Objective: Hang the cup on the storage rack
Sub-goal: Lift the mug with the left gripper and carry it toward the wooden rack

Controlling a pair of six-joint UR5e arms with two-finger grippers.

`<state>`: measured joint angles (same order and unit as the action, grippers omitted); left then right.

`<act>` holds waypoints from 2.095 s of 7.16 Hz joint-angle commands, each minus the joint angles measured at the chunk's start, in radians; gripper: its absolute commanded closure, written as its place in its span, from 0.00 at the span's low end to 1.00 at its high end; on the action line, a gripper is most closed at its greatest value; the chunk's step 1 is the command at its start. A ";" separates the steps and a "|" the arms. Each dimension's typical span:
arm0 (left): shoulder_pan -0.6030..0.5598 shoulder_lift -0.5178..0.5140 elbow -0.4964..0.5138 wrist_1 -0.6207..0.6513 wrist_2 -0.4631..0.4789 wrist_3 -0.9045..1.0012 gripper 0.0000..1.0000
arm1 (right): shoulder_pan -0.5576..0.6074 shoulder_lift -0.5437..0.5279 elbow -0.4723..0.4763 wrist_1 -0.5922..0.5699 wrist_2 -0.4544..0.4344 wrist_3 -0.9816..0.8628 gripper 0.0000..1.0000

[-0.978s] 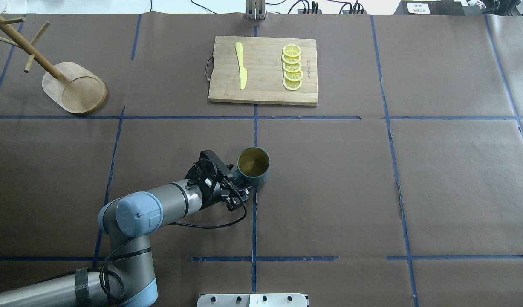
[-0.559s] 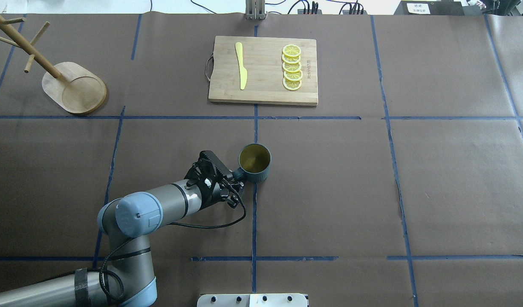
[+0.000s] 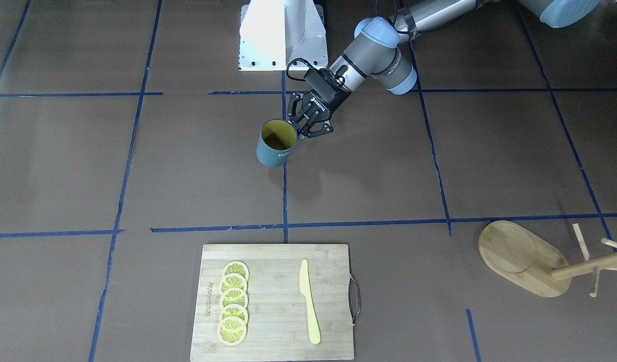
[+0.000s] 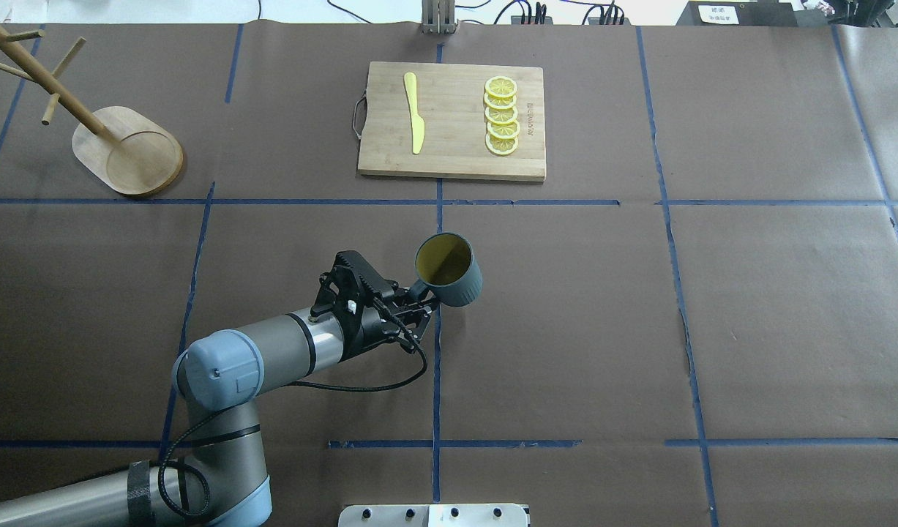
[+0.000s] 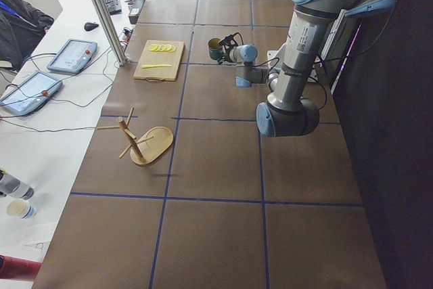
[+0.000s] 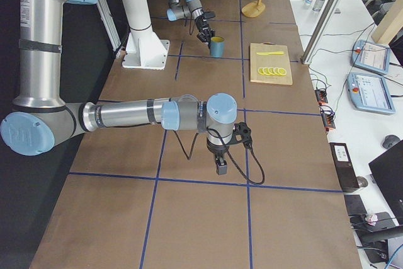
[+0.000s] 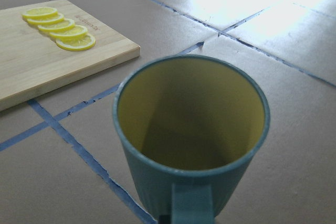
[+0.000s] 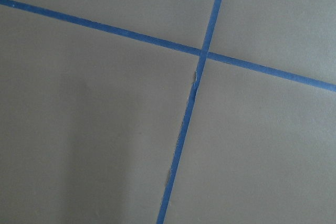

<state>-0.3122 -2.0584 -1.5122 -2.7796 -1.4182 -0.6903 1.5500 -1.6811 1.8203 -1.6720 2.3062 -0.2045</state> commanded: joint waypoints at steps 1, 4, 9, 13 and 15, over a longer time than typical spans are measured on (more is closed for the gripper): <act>-0.019 0.004 -0.006 -0.015 0.007 -0.270 1.00 | -0.001 0.006 -0.001 0.000 -0.001 0.001 0.00; -0.114 0.011 -0.006 -0.002 -0.016 -0.513 1.00 | -0.001 0.009 0.002 0.000 0.001 0.001 0.00; -0.413 0.014 -0.014 -0.053 -0.351 -1.261 1.00 | -0.001 0.009 -0.001 0.000 0.001 0.001 0.00; -0.628 0.037 0.000 -0.222 -0.482 -1.742 1.00 | -0.001 0.009 -0.003 0.000 -0.002 -0.001 0.00; -0.773 0.056 0.033 -0.245 -0.644 -1.807 1.00 | -0.001 0.009 -0.003 0.000 -0.002 -0.001 0.00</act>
<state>-1.0088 -2.0155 -1.4984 -3.0038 -1.9804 -2.4566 1.5493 -1.6720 1.8171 -1.6720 2.3043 -0.2063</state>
